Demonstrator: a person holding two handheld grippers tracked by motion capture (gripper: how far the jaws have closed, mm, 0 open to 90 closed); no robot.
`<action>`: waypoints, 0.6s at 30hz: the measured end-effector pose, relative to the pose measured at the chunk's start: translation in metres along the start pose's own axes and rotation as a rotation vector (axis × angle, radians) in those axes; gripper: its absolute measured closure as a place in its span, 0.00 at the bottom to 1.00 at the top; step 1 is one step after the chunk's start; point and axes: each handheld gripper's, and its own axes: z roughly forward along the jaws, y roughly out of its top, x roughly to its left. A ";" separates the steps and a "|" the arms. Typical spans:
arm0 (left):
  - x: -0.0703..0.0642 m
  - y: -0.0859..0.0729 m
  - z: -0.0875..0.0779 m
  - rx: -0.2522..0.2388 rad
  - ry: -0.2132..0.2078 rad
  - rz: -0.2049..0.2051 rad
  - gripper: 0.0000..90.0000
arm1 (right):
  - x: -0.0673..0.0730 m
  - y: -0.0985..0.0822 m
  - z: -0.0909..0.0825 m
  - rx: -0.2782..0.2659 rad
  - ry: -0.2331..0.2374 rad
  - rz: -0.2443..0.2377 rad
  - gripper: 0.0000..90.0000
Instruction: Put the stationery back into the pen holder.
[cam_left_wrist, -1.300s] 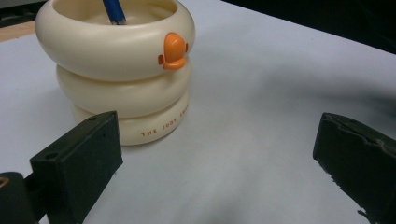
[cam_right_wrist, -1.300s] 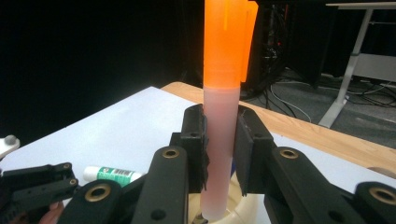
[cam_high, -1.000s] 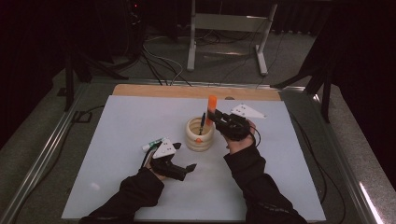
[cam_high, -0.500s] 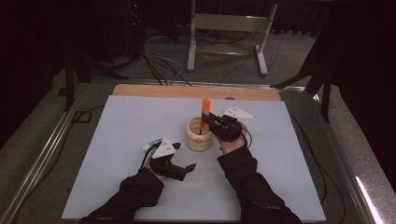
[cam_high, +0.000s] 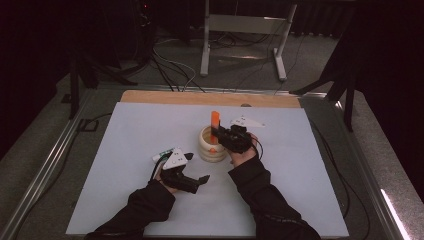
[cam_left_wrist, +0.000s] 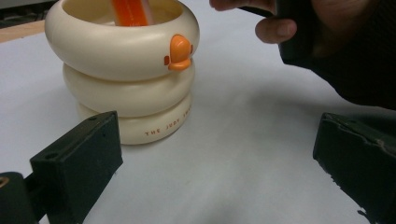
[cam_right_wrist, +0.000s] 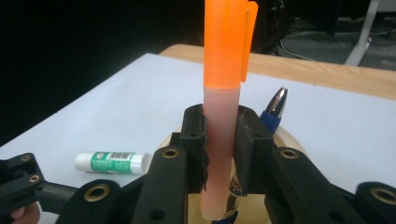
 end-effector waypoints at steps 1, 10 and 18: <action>0.000 0.000 0.000 0.001 0.000 0.000 0.02 | 0.000 0.000 0.001 0.008 -0.001 0.004 0.83; 0.000 -0.001 0.001 0.001 0.000 -0.005 0.02 | 0.003 0.002 0.007 0.061 -0.033 0.000 0.83; 0.001 -0.001 0.001 0.005 -0.001 -0.003 0.02 | 0.006 0.002 0.005 0.060 -0.050 -0.029 0.79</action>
